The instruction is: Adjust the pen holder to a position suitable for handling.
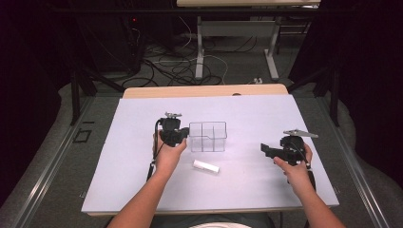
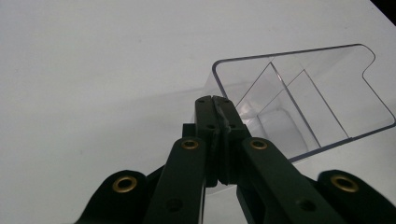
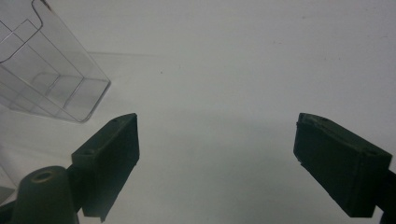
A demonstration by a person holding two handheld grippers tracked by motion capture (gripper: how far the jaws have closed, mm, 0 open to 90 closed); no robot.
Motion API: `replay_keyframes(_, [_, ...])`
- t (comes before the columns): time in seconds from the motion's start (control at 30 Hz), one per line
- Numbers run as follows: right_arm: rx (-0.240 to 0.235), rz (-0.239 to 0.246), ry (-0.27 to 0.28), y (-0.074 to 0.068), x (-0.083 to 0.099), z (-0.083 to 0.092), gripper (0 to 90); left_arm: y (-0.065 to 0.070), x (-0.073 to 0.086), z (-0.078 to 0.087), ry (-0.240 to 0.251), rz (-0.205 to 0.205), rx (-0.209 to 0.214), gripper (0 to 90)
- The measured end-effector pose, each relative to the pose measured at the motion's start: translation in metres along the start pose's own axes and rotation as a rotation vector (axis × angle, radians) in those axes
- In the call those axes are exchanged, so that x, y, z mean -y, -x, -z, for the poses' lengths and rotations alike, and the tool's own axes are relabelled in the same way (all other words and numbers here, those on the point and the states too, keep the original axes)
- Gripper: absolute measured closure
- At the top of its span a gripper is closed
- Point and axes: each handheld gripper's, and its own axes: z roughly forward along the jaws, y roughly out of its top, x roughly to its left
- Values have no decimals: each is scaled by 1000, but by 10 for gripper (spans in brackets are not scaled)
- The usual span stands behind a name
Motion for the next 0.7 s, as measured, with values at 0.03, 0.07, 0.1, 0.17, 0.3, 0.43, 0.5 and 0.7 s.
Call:
replay_keyframes(0.03, [0, 4, 1, 0, 0, 0, 139, -1, 0, 0, -4, -2, 4, 900])
replay_keyframes(0.07, [0, 0, -1, 0, 0, 0, 140, -2, 0, 1, -6, -5, 3, 900])
replay_keyframes(0.1, [0, 4, 1, 0, 0, 0, 141, -3, 0, 2, -1, -8, 0, 900])
replay_keyframes(0.17, [-1, 6, 3, 0, 0, 0, 142, -6, 0, 4, -3, -10, -3, 900])
replay_keyframes(0.3, [4, 2, 6, 0, 0, 1, 142, -16, 1, 10, -5, -4, 4, 897])
replay_keyframes(0.43, [9, 6, 9, 1, 0, 1, 143, -28, 4, 15, 3, -1, 4, 877])
replay_keyframes(0.5, [11, 10, 10, 1, 0, 1, 143, -35, 6, 18, 9, 10, 4, 864])
replay_keyframes(0.7, [15, 8, 11, 1, 0, 1, 144, -56, 14, 26, 25, 15, 35, 796])
